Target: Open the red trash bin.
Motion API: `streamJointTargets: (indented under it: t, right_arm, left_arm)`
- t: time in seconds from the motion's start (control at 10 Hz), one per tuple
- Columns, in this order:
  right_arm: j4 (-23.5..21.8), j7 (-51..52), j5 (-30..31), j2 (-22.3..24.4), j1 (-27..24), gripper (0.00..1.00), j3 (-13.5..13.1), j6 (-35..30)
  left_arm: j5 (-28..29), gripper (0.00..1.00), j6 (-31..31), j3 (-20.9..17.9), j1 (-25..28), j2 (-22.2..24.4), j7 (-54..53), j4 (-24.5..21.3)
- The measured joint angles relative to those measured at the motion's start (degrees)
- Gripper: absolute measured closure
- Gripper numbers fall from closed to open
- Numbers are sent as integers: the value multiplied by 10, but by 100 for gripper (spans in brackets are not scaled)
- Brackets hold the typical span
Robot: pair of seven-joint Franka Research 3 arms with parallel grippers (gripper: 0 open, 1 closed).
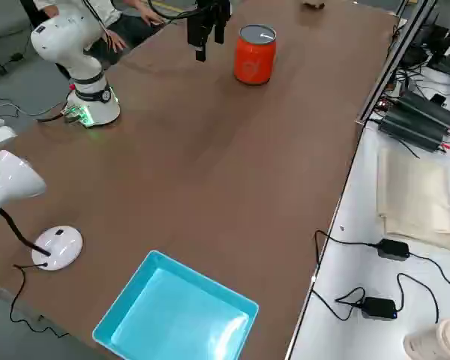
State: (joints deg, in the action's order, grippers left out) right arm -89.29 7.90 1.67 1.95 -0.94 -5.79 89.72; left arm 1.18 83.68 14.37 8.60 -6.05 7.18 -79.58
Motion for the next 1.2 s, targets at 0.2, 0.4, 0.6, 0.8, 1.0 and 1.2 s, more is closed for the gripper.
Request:
streamJointTargets:
  t: [0.2,0.4,0.6,0.8,1.0,1.2]
  right_arm:
    - [0,0,0,0,0,0,0,0]
    - [0,0,0,0,0,3,0,0]
    - [-2,-12,-20,0,0,12,2,-8]
    - [-4,-49,-53,0,10,45,8,-20]
    - [-7,-127,-74,-1,61,78,13,-22]
    - [-9,-214,-85,-1,118,99,16,-21]
  left_arm:
    - [0,0,0,1,-1,0,0,0]
    - [-4,0,0,6,-3,0,22,0]
    - [-6,0,0,32,-12,0,172,-1]
    - [-6,0,0,70,-16,-6,334,-4]
    - [-6,2,18,103,-26,-14,489,-17]
    - [-6,10,86,128,-53,-19,644,-59]
